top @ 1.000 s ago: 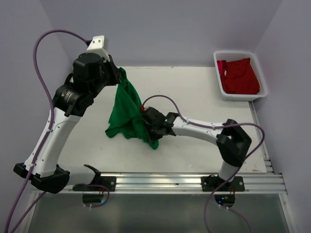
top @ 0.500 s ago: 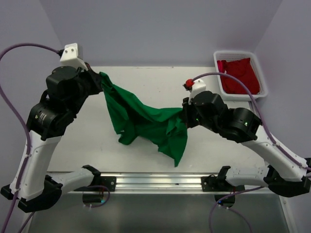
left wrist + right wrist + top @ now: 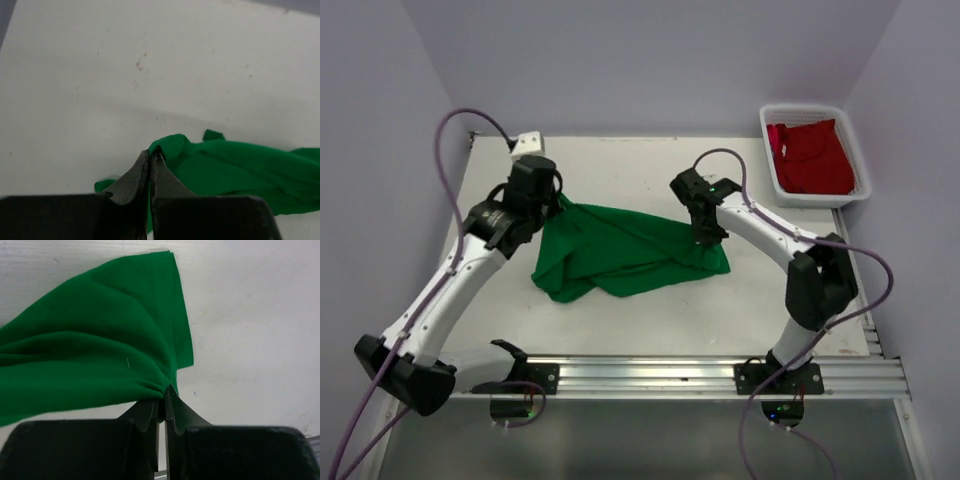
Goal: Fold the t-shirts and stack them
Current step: Flatten out the tshirt
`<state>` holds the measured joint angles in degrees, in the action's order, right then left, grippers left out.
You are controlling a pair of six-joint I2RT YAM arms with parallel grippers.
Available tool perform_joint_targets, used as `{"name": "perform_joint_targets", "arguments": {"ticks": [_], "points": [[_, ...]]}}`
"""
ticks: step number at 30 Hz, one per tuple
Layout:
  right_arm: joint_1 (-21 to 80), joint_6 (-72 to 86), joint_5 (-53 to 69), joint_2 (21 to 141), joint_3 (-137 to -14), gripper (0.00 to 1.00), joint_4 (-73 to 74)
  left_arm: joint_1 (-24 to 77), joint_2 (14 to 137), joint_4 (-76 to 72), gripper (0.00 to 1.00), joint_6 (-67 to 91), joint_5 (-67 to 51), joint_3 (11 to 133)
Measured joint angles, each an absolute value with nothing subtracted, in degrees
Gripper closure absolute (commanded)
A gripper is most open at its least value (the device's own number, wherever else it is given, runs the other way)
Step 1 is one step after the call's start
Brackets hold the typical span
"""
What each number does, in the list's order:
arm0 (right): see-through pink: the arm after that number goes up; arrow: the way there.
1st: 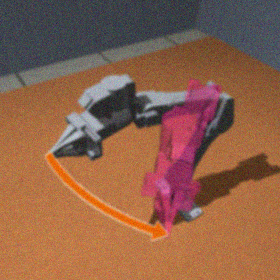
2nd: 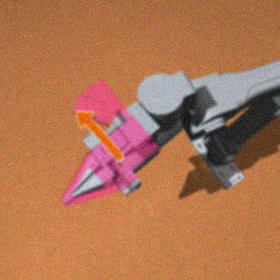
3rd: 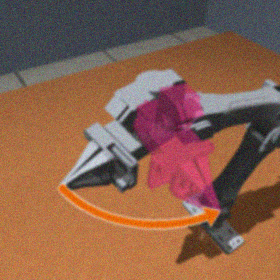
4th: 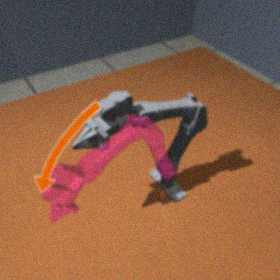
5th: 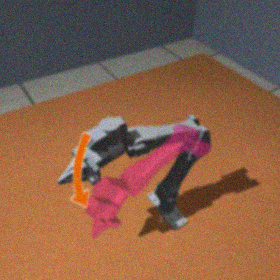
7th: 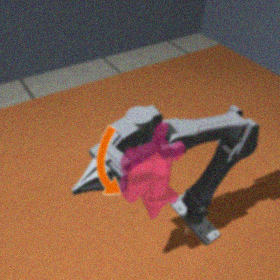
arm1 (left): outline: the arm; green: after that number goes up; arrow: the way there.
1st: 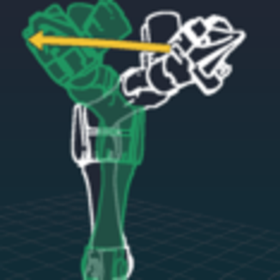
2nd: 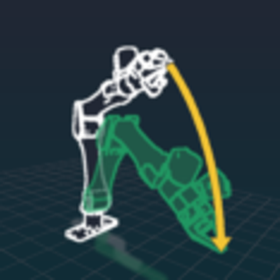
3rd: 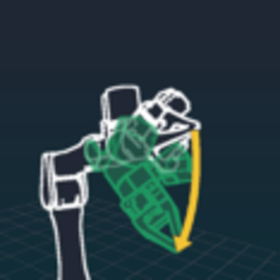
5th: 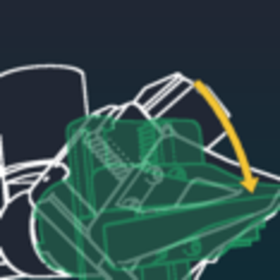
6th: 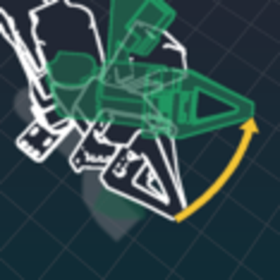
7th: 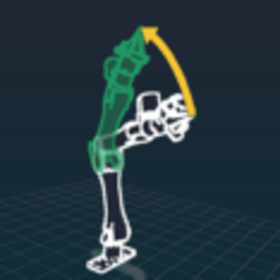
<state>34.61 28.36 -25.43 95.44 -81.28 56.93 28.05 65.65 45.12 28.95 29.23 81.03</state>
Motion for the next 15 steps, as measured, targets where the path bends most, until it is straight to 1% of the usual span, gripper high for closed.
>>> {"name": "perform_joint_targets", "arguments": {"ticks": [3,6,10,15], "points": [[33.0,28.4,-23.8,102.3,-80.8,1.00,54.1,26.0,70.4,42.1,1.00,29.4,27.7,70.4],[31.8,28.3,-22.4,106.8,-81.6,1.00,51.6,22.6,72.6,38.9,1.00,29.4,26.2,63.7],[29.9,27.7,-21.5,112.9,-86.7,1.00,49.5,18.3,74.4,34.1,1.00,29.5,25.6,61.1],[27.9,27.4,-23.6,117.8,-94.1,1.00,48.2,17.5,75.9,28.7,1.00,29.4,25.7,61.1]]}}
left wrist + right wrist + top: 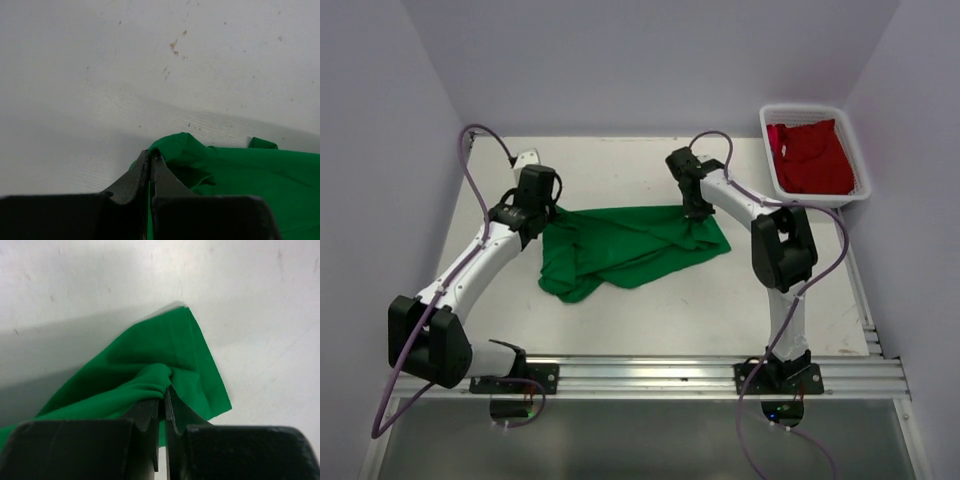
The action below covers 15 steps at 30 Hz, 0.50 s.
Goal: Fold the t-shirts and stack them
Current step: Flatten out the tshirt
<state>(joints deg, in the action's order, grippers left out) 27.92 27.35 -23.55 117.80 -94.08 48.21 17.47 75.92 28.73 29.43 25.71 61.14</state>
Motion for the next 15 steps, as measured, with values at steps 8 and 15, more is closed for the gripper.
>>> {"name": "perform_joint_targets", "arguments": {"ticks": [8,15], "points": [[25.0,28.3,-32.5,127.9,-111.9,0.25,50.5,17.2,80.2,25.2,1.00,29.4,25.1,61.2],[24.4,26.9,-28.8,115.4,-93.8,0.24,44.6,17.2,79.8,23.2,1.00,29.1,23.2,61.1]]}}
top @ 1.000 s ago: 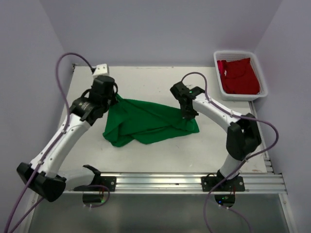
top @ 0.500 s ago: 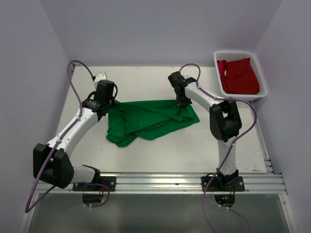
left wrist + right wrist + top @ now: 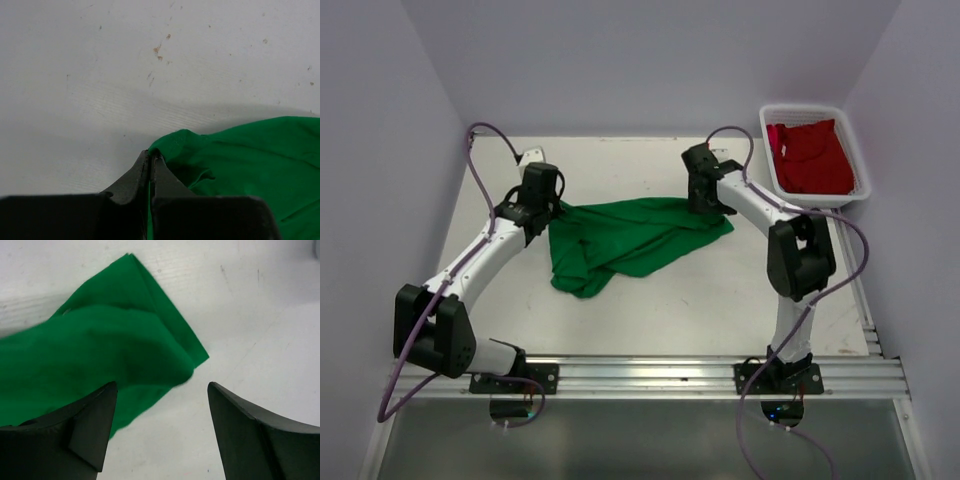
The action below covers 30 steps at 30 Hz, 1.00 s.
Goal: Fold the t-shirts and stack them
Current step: Flatten out the tshirt
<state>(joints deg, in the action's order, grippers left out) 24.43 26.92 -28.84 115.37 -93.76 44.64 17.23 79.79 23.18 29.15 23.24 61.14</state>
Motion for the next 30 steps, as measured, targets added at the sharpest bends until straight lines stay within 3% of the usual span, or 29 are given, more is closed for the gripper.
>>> {"name": "perform_joint_targets", "arguments": {"ticks": [8,16,30], "points": [[24.7,27.1,-20.7,101.4,-81.4,0.38,36.9,17.2,79.5,22.9,1.00,28.9,21.5,60.9],[24.7,30.5,-8.8,101.7,-70.9,0.39,31.1,17.2,79.4,22.9,1.00,28.5,20.9,60.2],[23.8,29.4,-8.6,114.5,-81.6,0.40,28.5,17.2,79.1,22.9,1.00,27.9,19.9,60.1]]}}
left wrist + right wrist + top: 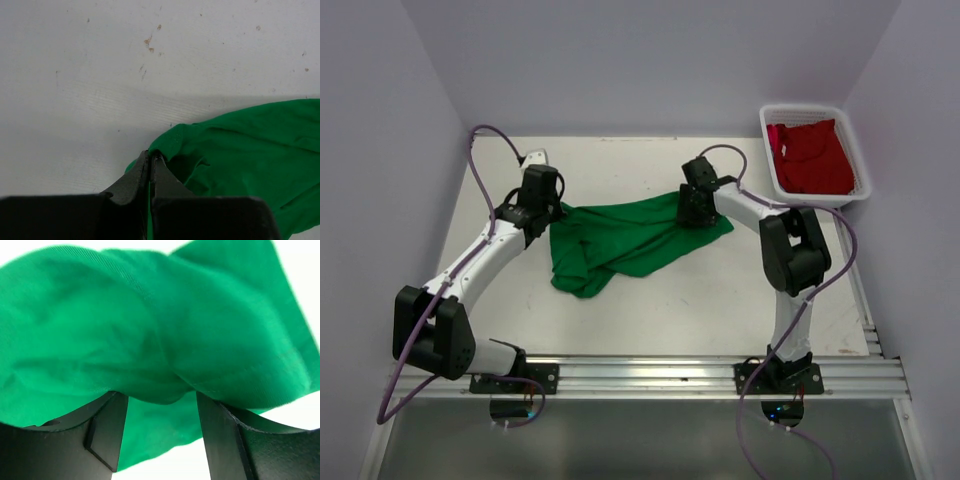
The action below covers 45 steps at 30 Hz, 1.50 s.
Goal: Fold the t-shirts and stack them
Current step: Flatten out the tshirt
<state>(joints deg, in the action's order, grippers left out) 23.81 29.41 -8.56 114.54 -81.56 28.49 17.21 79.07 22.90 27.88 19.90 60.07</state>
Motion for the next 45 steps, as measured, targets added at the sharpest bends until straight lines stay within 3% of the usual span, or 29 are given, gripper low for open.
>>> {"name": "perform_joint_targets", "arguments": {"ticks": [17,26,30,31,34,39,45], "points": [[22.1,24.3,-19.6,118.9,-93.0,0.44,33.1,17.2,79.0,22.9,1.00,27.8,19.6,60.1],[21.3,24.5,-18.5,120.1,-91.8,0.57,33.3,16.9,79.0,22.9,1.00,27.4,19.6,60.1],[21.3,24.9,-17.4,119.6,-89.2,0.53,33.2,16.9,79.0,22.9,1.00,27.4,19.6,60.0],[21.3,25.2,-17.0,119.3,-88.6,0.42,33.3,16.9,79.0,22.9,1.00,27.4,19.6,60.0],[21.3,26.1,-16.4,117.6,-87.4,0.32,34.1,16.9,79.0,22.9,1.00,27.4,19.6,59.7],[21.3,26.5,-15.5,113.5,-86.4,0.34,35.6,16.9,79.0,22.9,1.00,27.4,19.5,59.3],[21.3,27.2,-14.8,112.2,-86.4,0.45,36.1,16.9,78.9,22.9,1.00,27.4,19.4,59.2]]}}
